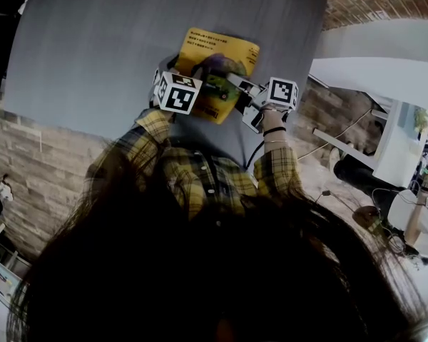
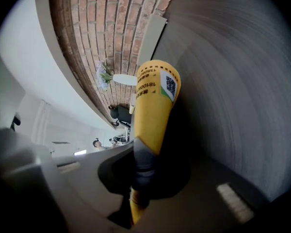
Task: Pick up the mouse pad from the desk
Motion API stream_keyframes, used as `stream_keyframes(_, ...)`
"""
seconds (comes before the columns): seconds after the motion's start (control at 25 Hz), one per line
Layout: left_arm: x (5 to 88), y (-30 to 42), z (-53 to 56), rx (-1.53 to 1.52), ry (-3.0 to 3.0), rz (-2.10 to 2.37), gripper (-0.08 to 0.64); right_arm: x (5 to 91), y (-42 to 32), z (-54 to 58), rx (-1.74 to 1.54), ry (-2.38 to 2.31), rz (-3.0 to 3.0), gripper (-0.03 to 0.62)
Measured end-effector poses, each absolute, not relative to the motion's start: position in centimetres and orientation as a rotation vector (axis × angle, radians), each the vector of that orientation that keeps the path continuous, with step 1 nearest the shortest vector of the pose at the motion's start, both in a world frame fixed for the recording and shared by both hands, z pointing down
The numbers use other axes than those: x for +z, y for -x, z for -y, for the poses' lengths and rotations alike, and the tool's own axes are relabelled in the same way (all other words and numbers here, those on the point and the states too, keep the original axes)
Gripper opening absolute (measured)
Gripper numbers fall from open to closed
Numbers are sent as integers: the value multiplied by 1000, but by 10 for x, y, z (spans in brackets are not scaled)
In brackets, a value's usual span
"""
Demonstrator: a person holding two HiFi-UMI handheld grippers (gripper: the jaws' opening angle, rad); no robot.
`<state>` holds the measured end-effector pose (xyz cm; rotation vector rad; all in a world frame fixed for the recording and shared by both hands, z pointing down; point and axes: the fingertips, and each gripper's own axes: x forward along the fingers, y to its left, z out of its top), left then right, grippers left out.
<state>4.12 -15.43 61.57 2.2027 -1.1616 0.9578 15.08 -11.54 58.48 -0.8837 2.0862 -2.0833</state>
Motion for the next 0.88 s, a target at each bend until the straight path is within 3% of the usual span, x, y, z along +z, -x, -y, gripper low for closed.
stream_keyframes(0.48, 560, -42, 160, 820, -2286, 1222, 293, 520, -138, 116, -1782, 832, -2286, 22)
stream_keyframes(0.88, 499, -43, 158, 702, -2382, 1265, 291, 464, -163, 121, -1461, 1110, -2446, 23)
